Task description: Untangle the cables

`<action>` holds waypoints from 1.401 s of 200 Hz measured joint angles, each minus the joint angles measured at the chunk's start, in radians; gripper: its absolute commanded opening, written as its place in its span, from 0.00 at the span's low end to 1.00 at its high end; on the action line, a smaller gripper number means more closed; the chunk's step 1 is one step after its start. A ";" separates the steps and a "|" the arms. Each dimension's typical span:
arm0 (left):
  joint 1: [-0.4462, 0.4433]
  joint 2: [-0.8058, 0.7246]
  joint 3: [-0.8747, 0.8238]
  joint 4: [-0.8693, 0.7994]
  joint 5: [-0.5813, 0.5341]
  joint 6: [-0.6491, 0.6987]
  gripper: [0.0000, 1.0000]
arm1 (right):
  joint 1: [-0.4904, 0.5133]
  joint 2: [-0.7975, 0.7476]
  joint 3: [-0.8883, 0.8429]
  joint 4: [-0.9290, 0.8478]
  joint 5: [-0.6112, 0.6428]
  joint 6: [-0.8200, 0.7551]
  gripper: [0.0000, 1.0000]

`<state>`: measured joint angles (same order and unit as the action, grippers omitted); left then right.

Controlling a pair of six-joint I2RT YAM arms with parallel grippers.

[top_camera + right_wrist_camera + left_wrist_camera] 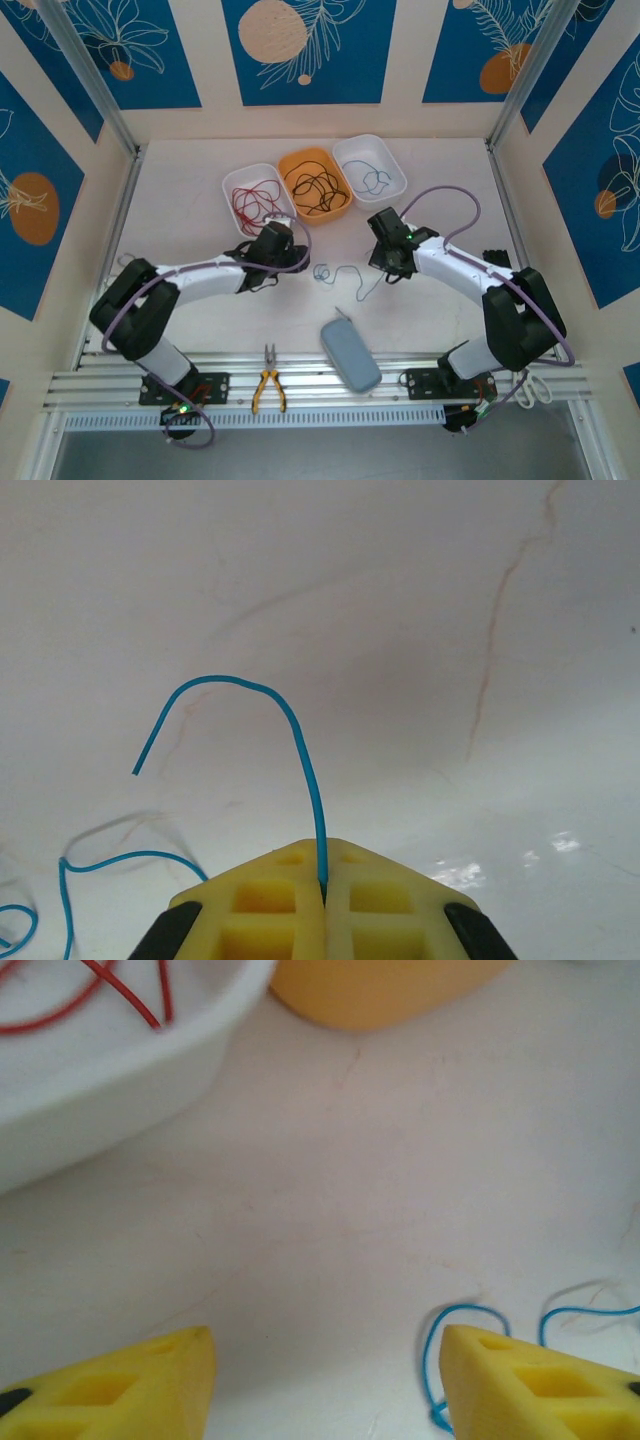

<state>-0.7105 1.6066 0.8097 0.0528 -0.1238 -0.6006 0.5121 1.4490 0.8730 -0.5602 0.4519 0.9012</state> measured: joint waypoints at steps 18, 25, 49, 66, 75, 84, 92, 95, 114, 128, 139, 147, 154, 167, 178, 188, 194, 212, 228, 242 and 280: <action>-0.017 0.057 0.060 -0.067 0.015 0.033 0.56 | -0.009 0.000 -0.012 -0.002 -0.014 -0.007 0.00; -0.026 0.079 0.085 -0.092 0.021 0.047 0.56 | -0.009 0.000 -0.012 -0.001 -0.016 -0.010 0.00; -0.052 0.131 0.148 -0.156 0.046 0.088 0.53 | -0.010 0.001 -0.011 0.010 -0.027 -0.018 0.00; -0.067 0.154 0.177 -0.185 0.067 0.114 0.52 | -0.011 0.001 -0.011 0.016 -0.034 -0.022 0.00; -0.074 0.166 0.188 -0.198 0.078 0.122 0.52 | -0.011 0.001 -0.011 0.018 -0.035 -0.026 0.00; -0.079 0.176 0.199 -0.209 0.092 0.132 0.52 | -0.011 0.001 -0.011 0.019 -0.037 -0.029 0.00; -0.082 0.183 0.204 -0.216 0.101 0.139 0.53 | -0.011 0.002 -0.011 0.020 -0.038 -0.029 0.00; -0.083 0.185 0.206 -0.218 0.106 0.140 0.53 | -0.011 0.002 -0.011 0.021 -0.038 -0.029 0.00; -0.086 0.195 0.216 -0.230 0.129 0.154 0.57 | -0.013 0.002 -0.011 0.022 -0.040 -0.029 0.00; -0.088 0.199 0.221 -0.234 0.141 0.159 0.59 | -0.013 0.005 -0.011 0.023 -0.041 -0.030 0.00; -0.089 0.204 0.230 -0.241 0.148 0.162 0.59 | -0.013 0.009 -0.011 0.025 -0.042 -0.030 0.00; -0.090 0.212 0.239 -0.242 0.153 0.163 0.59 | -0.013 0.012 -0.011 0.026 -0.046 -0.029 0.00; -0.091 0.220 0.248 -0.243 0.158 0.164 0.59 | -0.013 0.014 -0.011 0.027 -0.049 -0.030 0.00; -0.092 0.232 0.264 -0.257 0.158 0.165 0.58 | -0.013 0.016 -0.011 0.031 -0.056 -0.030 0.00; -0.093 0.241 0.281 -0.277 0.157 0.166 0.56 | -0.013 0.016 -0.011 0.032 -0.061 -0.030 0.00; -0.093 0.253 0.300 -0.299 0.153 0.166 0.56 | -0.014 0.016 -0.011 0.035 -0.064 -0.030 0.00; -0.093 0.260 0.312 -0.313 0.150 0.166 0.56 | -0.014 0.017 -0.011 0.036 -0.068 -0.031 0.00; -0.093 0.285 0.355 -0.366 0.145 0.169 0.56 | -0.015 0.021 -0.009 0.038 -0.072 -0.034 0.00; -0.095 0.309 0.398 -0.420 0.138 0.184 0.56 | -0.015 0.021 -0.006 0.037 -0.079 -0.038 0.00; -0.099 0.324 0.429 -0.461 0.131 0.195 0.57 | -0.015 0.021 0.003 0.037 -0.080 -0.042 0.00; -0.111 0.341 0.463 -0.509 0.118 0.218 0.59 | -0.015 0.021 0.017 0.040 -0.086 -0.059 0.00</action>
<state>-0.8219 1.9472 1.2724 -0.4561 -0.0055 -0.3824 0.4969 1.4700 0.8902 -0.5198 0.3656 0.8421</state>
